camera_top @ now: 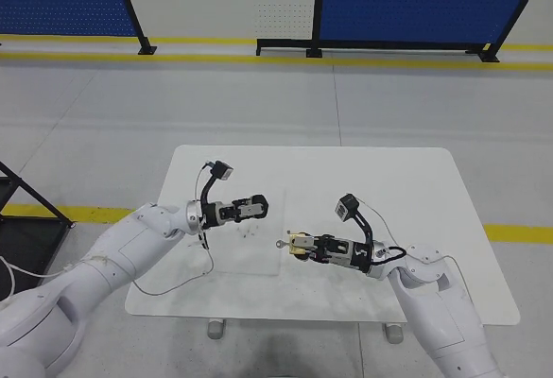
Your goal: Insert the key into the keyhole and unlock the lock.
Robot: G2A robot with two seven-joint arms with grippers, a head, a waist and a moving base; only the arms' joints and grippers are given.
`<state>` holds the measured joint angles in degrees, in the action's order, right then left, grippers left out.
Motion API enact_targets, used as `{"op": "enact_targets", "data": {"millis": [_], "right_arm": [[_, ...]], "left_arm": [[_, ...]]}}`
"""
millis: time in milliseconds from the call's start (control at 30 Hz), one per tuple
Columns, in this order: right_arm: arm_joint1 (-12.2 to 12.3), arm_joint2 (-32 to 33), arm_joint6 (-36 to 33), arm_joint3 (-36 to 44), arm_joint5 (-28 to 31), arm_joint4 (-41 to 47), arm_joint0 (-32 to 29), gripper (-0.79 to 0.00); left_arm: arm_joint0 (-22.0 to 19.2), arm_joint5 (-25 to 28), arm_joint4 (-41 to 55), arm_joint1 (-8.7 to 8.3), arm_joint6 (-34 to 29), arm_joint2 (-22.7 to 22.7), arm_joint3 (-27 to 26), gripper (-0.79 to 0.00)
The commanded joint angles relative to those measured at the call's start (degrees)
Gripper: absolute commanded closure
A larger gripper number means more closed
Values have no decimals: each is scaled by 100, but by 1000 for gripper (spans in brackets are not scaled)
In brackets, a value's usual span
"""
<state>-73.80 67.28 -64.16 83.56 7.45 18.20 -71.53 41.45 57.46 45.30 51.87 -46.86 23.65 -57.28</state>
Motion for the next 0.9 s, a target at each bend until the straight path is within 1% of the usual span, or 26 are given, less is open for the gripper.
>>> {"op": "enact_targets", "data": {"millis": [0,133,200,267,667,767,833,867], "right_arm": [[0,0,0,0,0,0,0,0],[0,0,0,0,0,0,0,0],[0,0,0,0,0,0,0,0],[0,0,0,0,0,0,0,0],[0,0,0,0,0,0,0,0],[0,0,0,0,0,0,0,0],[0,0,0,0,0,0,0,0],[0,0,0,0,0,0,0,0]], "left_arm": [[103,51,-26,-71,53,6,-110,-785],[253,54,-64,-197,56,17,-322,-785],[266,34,-266,-260,36,-16,-386,-785],[286,54,-235,-309,56,-15,-433,-785],[286,54,-235,-309,56,-15,-433,-785],[395,-412,-53,-307,-30,5,-694,-785],[468,-800,441,-328,-456,46,-832,-785],[452,-906,596,-342,-710,99,-845,-785]]}}
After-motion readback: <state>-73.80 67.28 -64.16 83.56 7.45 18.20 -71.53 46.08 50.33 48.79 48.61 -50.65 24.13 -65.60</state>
